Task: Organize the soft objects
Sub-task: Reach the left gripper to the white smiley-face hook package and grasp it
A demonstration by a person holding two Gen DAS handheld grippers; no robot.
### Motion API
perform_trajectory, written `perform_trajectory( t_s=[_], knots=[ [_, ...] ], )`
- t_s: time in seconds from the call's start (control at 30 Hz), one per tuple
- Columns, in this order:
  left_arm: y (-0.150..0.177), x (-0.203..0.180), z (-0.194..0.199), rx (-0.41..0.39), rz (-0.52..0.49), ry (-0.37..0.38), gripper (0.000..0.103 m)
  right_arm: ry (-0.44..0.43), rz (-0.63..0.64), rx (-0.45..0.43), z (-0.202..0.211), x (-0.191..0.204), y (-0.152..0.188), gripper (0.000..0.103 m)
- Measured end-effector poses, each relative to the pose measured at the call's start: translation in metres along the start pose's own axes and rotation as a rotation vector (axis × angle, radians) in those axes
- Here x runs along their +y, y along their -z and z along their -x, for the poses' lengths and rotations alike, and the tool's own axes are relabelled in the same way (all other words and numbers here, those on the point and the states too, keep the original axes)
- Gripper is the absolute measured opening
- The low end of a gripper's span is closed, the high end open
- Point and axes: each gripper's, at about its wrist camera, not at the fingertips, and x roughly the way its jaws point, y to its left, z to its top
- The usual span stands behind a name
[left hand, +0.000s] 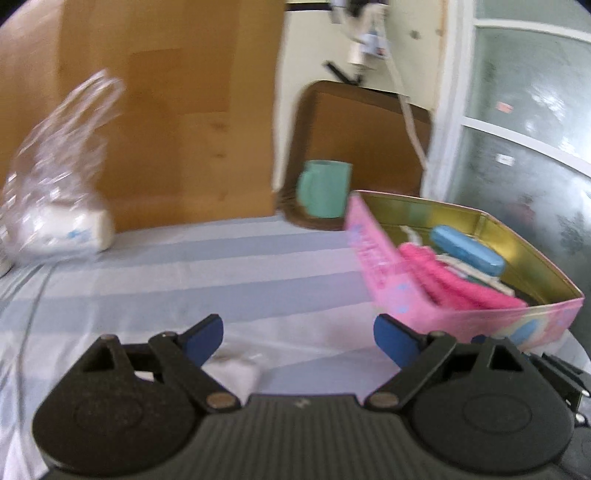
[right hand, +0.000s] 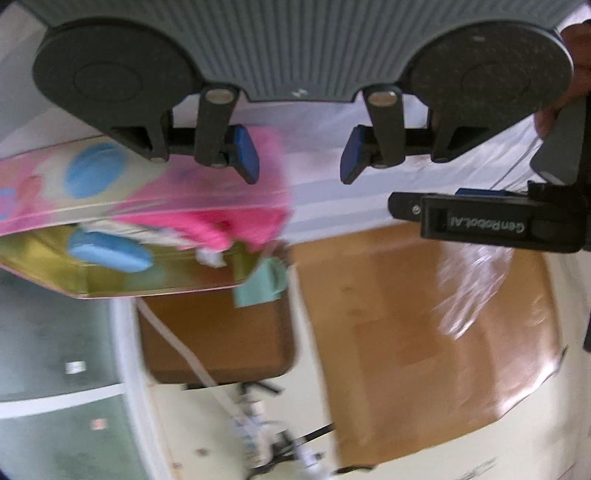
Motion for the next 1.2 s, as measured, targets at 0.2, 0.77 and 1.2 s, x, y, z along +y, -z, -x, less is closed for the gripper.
perform_trajectory(
  t_s=[0.2,0.77,1.2],
  knots=[
    [0.015,0.056,0.017,0.004,0.088,-0.069,0.093,-0.085,0.085,0.053,-0.013,0.051,0.007,0.052],
    [0.068,0.171,0.023,0.036,0.280,-0.220,0.098,-0.155,0.120,0.234,-0.049,0.090,0.029,0.066],
    [0.072,0.184,0.032,-0.011,0.352,-0.139,0.098,-0.489,0.094,0.356,-0.060,0.120,0.028,0.064]
  ],
)
